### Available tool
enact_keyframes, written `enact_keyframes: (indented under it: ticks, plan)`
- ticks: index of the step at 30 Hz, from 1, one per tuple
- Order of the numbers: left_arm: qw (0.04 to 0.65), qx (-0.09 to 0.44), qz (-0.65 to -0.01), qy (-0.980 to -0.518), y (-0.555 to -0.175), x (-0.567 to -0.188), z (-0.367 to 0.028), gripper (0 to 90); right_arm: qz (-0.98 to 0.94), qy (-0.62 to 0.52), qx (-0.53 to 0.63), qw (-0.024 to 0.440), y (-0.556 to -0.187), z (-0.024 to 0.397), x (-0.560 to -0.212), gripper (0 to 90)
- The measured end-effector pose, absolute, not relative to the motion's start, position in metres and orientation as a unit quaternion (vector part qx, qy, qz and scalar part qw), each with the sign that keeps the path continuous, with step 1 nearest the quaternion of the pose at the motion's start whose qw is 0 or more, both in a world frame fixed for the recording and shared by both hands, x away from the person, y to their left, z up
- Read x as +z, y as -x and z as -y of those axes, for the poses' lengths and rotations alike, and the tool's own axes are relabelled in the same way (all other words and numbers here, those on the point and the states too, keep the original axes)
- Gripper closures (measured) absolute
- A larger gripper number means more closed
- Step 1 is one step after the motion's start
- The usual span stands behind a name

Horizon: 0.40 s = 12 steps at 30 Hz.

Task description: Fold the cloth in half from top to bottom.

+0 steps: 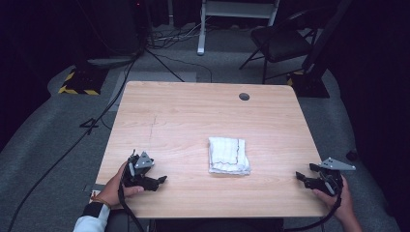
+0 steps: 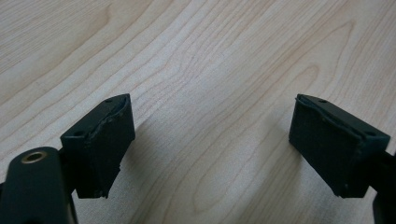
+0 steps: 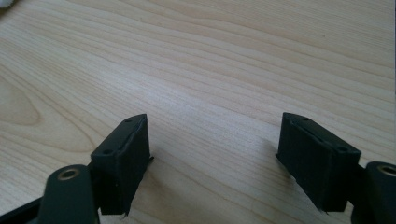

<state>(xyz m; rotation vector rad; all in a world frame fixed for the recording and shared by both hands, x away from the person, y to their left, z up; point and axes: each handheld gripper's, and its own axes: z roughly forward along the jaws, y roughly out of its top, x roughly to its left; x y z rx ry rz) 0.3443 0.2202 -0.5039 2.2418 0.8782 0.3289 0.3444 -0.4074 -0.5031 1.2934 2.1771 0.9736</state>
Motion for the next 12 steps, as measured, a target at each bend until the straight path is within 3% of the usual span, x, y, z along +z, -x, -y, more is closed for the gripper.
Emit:
enact_keyframes:
  ticks: [12]
  plan:
    - [0.349, 0.126, -0.339, -0.865, -0.3443, -0.5039, -0.2202, 14.5, -0.784, -0.465, 0.352, 0.213, -0.3437, 0.4074, -0.5030, 27.9]
